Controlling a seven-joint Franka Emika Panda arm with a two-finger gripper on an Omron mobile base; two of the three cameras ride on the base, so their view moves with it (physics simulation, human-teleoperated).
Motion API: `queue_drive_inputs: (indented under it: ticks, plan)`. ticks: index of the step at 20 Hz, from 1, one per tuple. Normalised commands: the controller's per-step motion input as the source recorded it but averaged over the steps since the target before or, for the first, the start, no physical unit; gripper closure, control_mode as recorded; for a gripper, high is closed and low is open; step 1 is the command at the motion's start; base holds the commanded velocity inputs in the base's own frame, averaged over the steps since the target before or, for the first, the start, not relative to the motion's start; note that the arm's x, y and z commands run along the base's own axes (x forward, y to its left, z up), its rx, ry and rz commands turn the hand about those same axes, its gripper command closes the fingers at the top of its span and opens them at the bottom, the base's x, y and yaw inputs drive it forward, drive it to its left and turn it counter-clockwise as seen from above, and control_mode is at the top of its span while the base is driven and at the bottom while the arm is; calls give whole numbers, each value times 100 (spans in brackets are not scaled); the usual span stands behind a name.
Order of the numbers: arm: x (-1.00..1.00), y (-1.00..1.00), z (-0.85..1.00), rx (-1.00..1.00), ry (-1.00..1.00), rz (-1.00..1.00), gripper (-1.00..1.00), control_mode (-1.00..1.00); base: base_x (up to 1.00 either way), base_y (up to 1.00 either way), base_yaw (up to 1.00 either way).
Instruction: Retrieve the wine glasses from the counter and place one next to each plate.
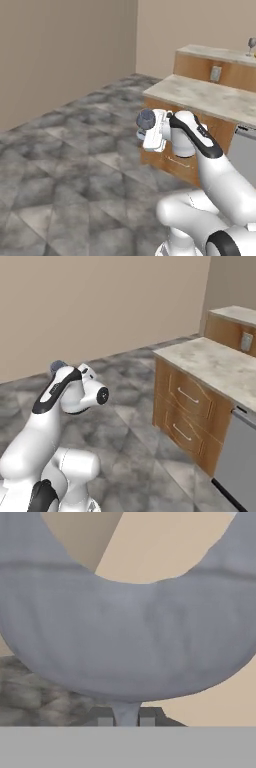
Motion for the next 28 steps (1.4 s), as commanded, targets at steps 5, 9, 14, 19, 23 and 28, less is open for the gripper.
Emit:
queue_drive_inputs:
  ticks: [5,9,14,19,23,28]
  plan:
    - [0,0,0,0,0,0,100,100,100,53,0]
    - [0,0,0,0,0,0,100,100,100,56,0]
    - [0,0,0,0,0,0,100,100,100,19,0]
    - [0,0,0,0,0,0,100,100,100,0,-5]
    - [0,0,0,0,0,0,100,100,100,0,-14]
    - [0,0,0,0,0,0,100,100,100,18,-20]
